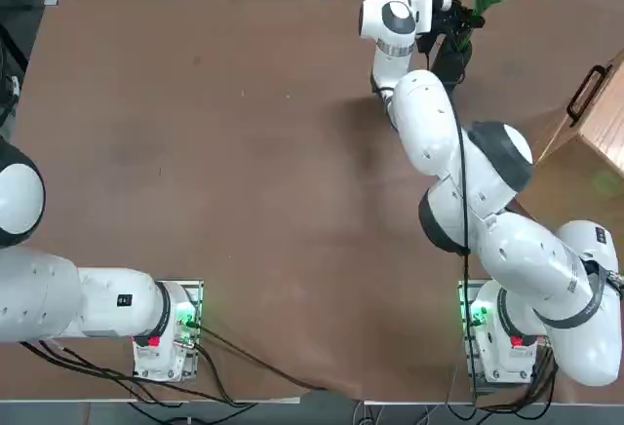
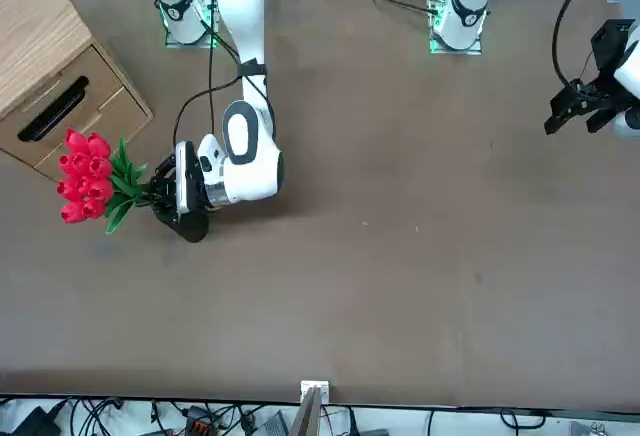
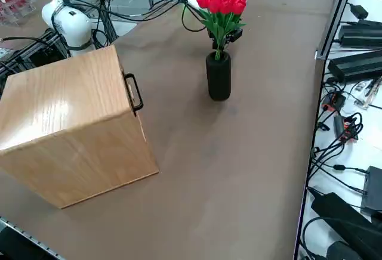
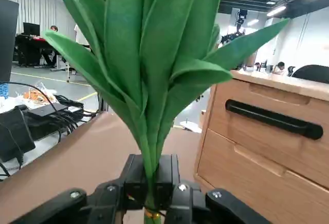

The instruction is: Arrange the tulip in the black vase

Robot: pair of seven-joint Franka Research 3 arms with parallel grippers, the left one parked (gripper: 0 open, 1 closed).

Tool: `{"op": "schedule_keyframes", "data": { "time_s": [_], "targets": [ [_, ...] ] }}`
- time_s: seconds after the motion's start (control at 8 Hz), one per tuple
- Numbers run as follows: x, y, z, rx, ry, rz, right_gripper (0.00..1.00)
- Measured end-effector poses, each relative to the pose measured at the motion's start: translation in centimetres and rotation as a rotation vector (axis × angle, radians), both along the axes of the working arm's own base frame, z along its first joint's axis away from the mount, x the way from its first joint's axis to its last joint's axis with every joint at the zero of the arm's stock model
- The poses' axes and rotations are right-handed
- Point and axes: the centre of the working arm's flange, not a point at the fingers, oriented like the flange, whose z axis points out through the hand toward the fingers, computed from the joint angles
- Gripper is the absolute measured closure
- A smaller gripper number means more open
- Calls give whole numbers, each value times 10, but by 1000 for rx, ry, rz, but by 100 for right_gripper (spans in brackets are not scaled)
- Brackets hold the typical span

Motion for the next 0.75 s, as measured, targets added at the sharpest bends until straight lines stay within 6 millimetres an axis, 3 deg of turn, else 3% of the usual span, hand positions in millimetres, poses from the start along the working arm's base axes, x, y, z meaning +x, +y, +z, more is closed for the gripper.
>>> {"op": "schedule_keyframes", "data": {
  "time_s": [0.75],
  "targets": [
    [-9,16,-23,16,14,23,88]
  ]
}}
